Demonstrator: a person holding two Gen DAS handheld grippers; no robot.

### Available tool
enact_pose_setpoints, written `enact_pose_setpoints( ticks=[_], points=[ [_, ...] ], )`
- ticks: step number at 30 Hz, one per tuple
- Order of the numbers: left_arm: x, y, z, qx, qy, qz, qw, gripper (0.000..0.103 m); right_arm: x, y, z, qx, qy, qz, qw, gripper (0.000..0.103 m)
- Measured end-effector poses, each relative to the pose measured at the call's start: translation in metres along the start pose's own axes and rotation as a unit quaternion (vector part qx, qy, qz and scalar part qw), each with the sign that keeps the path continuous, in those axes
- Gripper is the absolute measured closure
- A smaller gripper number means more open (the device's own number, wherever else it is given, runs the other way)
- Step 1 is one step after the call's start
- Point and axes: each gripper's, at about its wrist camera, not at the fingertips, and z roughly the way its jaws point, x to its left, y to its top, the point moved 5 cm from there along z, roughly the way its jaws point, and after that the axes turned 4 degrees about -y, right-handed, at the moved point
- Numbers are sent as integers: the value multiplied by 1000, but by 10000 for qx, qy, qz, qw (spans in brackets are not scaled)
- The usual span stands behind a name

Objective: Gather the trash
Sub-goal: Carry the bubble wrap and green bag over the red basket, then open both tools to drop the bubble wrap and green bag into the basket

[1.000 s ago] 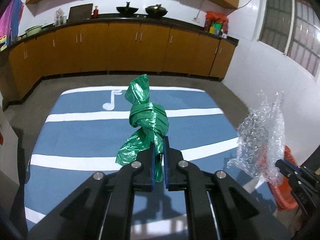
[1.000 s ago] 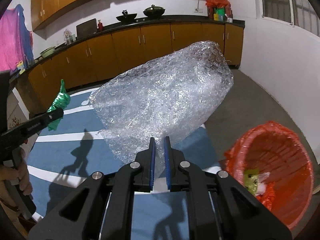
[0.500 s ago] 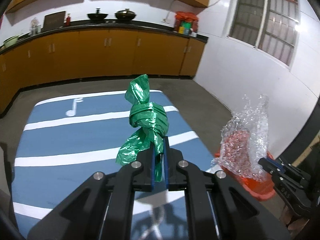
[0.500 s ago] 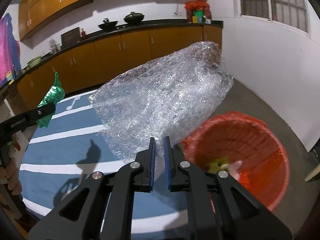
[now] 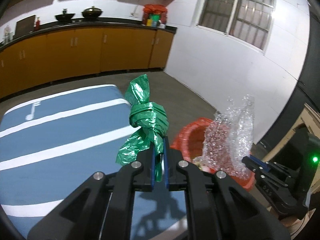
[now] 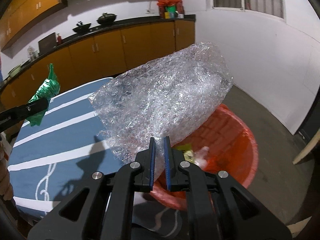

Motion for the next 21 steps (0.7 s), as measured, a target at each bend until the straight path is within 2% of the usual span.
enact_pose_setpoints(
  ticks=[13, 21],
  points=[
    [-85, -11, 53, 313, -835, 473, 9949, 95, -49, -10, 2, 149, -315, 337, 9988, 94],
    [-105, -21, 81, 568, -1054, 606, 9910, 95, -62, -12, 10, 240, -315, 407, 9984, 94]
  ],
)
